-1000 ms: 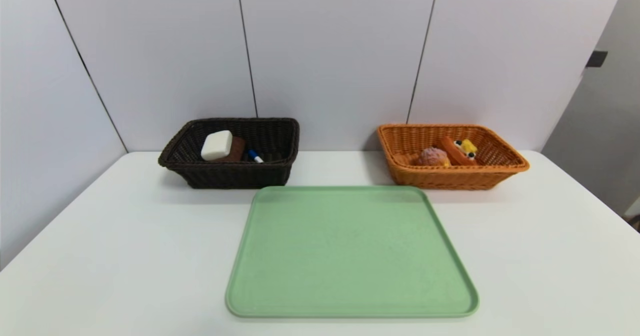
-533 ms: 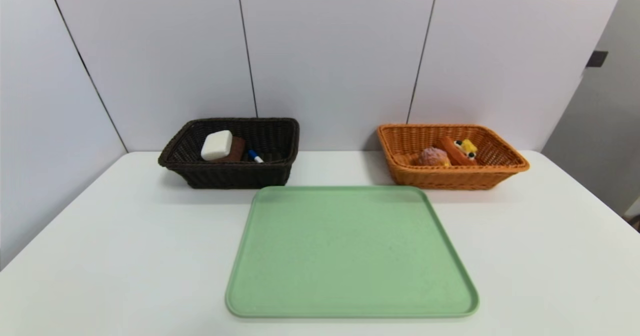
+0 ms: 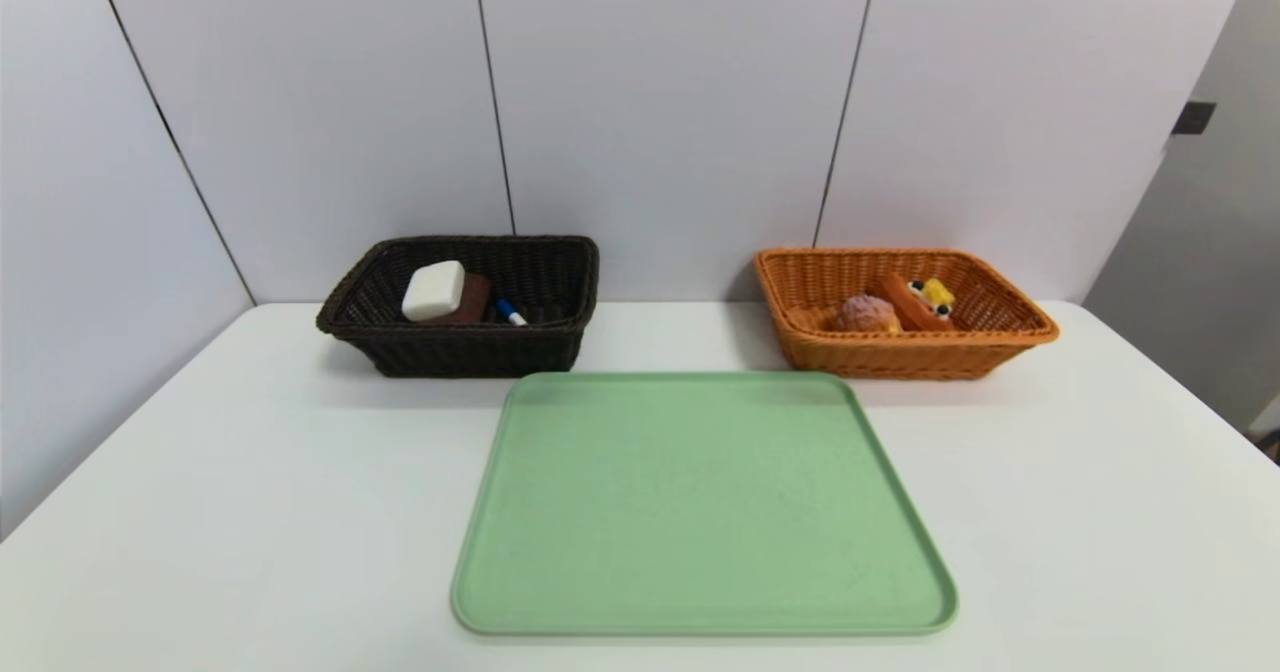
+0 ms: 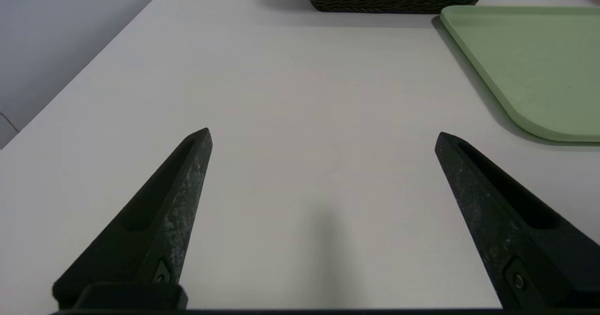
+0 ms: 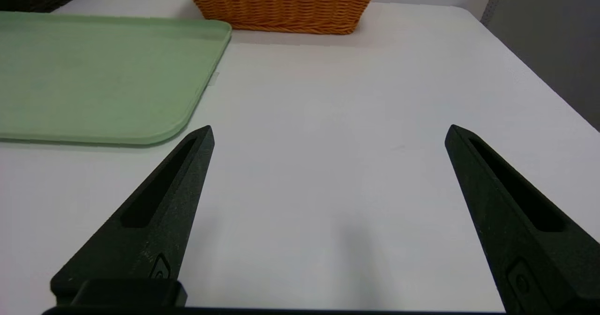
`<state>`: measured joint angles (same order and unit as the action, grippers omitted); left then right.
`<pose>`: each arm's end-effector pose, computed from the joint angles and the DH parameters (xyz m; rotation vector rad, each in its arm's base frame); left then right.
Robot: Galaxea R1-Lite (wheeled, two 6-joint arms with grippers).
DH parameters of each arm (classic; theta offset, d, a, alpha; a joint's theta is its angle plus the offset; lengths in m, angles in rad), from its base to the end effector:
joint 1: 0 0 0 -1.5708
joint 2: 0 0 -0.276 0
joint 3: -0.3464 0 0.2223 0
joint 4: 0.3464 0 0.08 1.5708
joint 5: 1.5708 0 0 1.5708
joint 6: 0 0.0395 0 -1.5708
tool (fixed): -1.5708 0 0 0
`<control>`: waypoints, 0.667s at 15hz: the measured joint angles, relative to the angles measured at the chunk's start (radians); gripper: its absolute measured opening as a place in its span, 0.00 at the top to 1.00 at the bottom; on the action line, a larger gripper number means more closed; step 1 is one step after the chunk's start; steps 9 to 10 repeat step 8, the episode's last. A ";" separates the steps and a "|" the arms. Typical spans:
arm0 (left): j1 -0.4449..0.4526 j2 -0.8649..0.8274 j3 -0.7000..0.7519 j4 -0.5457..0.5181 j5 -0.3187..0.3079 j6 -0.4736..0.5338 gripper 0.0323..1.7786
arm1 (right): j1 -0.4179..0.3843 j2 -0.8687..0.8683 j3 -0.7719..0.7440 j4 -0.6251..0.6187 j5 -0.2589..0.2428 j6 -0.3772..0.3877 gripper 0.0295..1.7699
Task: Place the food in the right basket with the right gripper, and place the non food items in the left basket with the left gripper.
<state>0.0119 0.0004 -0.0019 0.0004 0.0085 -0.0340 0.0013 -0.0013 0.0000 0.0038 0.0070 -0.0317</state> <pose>0.0525 0.0010 0.0760 -0.0340 -0.0014 0.0204 0.0525 0.0003 0.0751 -0.0317 0.0024 0.0083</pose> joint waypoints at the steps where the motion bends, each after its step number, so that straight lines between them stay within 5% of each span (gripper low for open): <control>1: 0.000 0.000 0.001 -0.008 0.000 0.000 0.05 | 0.000 0.000 0.000 -0.002 -0.005 0.024 0.04; 10: -0.001 0.000 0.002 -0.011 0.001 -0.001 0.05 | 0.000 0.000 0.000 -0.003 -0.007 0.030 0.04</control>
